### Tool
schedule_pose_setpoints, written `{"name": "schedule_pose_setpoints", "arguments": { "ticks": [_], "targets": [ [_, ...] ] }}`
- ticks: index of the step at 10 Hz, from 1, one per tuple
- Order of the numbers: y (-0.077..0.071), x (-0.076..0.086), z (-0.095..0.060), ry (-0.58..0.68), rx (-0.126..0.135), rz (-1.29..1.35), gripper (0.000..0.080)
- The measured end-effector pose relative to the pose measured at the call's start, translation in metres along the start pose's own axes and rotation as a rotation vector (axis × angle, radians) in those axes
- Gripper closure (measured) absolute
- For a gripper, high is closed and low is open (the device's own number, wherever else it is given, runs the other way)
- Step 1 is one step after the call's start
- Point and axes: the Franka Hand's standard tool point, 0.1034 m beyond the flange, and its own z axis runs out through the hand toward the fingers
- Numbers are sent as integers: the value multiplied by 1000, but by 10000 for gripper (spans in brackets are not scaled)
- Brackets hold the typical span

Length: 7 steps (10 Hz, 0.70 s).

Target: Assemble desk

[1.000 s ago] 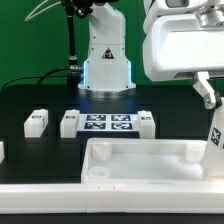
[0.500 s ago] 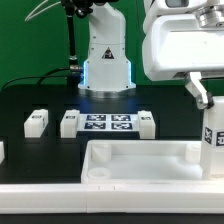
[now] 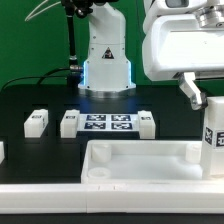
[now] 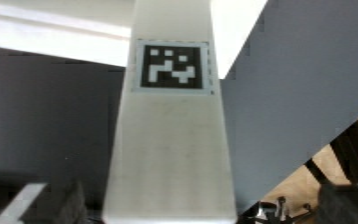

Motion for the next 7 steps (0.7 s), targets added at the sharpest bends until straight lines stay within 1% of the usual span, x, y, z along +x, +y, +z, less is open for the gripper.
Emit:
{"name": "schedule_pose_setpoints", "arguments": {
  "ticks": [2,3,4,5,6,7],
  "targets": [
    [0,0,0,0,0,0,150],
    [4,-2,0,-20,-1,-1,150],
    [18,1,-3,-81,-5,13,150],
    [22,4,-3,-132,1,21,150],
    [24,7,-1,-134,0,25,150],
    [22,4,2,-171,6,38,150]
  ]
}}
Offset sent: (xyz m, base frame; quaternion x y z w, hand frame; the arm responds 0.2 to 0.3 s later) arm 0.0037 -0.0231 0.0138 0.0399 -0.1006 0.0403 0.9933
